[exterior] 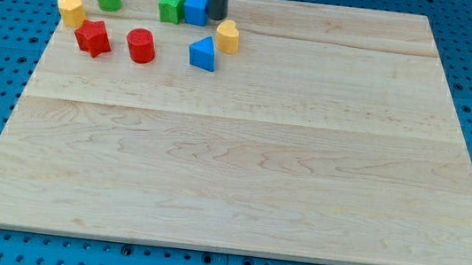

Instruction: Push the green star to the top left

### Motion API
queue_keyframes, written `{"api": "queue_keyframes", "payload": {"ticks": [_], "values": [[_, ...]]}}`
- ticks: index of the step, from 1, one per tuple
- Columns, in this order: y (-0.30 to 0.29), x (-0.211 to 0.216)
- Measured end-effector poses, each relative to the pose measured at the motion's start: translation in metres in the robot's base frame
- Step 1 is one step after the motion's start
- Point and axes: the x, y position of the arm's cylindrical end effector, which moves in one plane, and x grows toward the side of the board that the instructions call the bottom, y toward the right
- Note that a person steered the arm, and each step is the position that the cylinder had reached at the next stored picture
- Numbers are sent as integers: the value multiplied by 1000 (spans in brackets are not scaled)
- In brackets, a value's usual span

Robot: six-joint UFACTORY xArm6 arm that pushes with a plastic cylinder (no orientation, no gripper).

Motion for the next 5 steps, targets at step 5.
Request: {"api": "queue_keyframes", "payload": {"ticks": [5], "values": [[-13,-15]]}}
